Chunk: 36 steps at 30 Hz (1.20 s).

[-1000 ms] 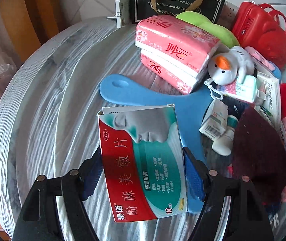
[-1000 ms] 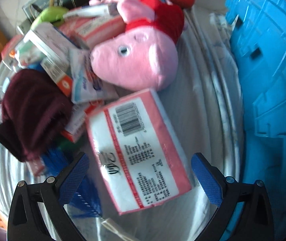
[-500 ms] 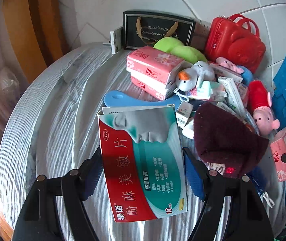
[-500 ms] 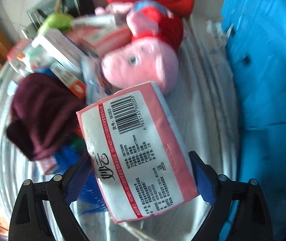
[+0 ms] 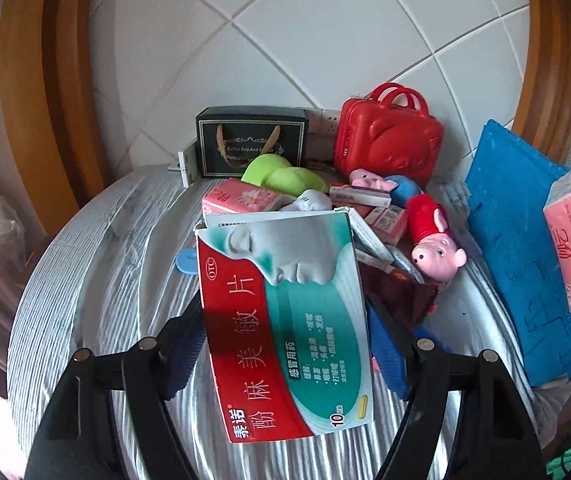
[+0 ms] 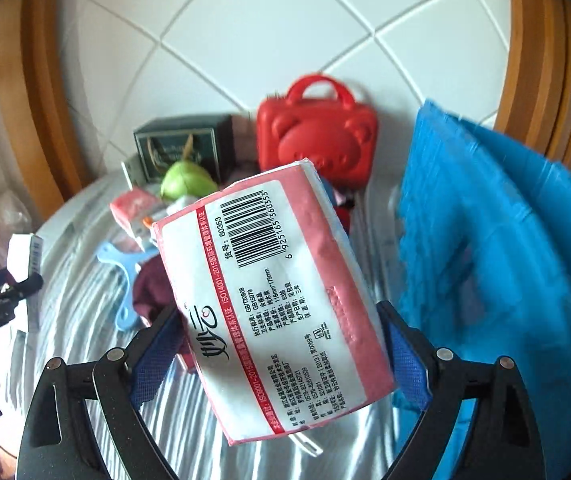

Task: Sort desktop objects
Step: 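Carry the medicine box and tissue pack over the blue crate with both tools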

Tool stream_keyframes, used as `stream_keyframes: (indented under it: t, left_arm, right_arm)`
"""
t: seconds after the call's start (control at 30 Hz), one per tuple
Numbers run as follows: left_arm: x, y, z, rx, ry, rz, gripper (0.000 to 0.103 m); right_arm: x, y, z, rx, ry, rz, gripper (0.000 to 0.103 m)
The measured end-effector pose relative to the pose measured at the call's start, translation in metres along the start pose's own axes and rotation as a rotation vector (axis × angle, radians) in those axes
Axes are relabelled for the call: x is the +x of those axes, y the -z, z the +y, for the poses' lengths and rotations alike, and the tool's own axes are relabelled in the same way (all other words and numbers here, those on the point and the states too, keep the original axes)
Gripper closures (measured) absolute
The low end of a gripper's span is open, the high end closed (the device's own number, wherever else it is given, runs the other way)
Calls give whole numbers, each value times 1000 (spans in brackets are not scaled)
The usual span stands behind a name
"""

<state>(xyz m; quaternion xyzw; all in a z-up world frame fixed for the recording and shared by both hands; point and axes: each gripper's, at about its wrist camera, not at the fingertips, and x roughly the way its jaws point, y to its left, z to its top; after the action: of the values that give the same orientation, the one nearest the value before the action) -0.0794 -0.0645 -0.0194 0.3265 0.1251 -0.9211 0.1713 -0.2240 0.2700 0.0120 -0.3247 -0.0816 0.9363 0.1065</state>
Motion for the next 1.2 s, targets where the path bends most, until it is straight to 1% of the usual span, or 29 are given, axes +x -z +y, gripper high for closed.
stream_keyframes:
  t: [0.23,0.37,0.43,0.5,0.6,0.7,0.8,0.87,0.93,1.0,1.07,1.17,1.2]
  left_arm:
    - [-32,-12,-47,64,70,-59,29]
    - [-47,-24,-90,110,130,-105,29]
    - [-56,-32,-115,132,164,-134,29]
    - [-64,-41,-145,153,207,-158,29]
    - [-73,-58,-196,168,295,-169,29]
    - [-85,-72,-249,199,345,-203,29]
    - [-93,-82,-308,233,391,-213,29]
    - [-94,-88,-347,263,410,-211,29]
    - [-90,-96,-383,283,417,-190,29]
    - [-83,-103,-421,303,435,-154,29]
    - [-73,-110,-454,319,439,-116,29]
    - [-52,-116,-495,335,436,-49,29]
    - [-43,-118,-507,339,423,-24,29]
  right_arm:
    - [-60,-3,-14,0,25,-112,10]
    - [-92,-5,-34,20,25,-164,10]
    - [-109,-7,-49,24,50,-190,10]
    - [-127,-8,-69,24,80,-212,10]
    - [-146,-10,-106,31,135,-229,10]
    - [-163,-8,-153,42,204,-230,10]
    - [-173,-2,-203,59,257,-214,10]
    - [-174,3,-236,65,282,-194,10]
    - [-171,6,-268,67,294,-169,10]
    - [-166,4,-297,68,294,-143,10]
    - [-147,2,-318,65,288,-121,10]
    - [-127,-10,-355,79,273,-72,10]
    - [-122,-14,-364,84,271,-56,10]
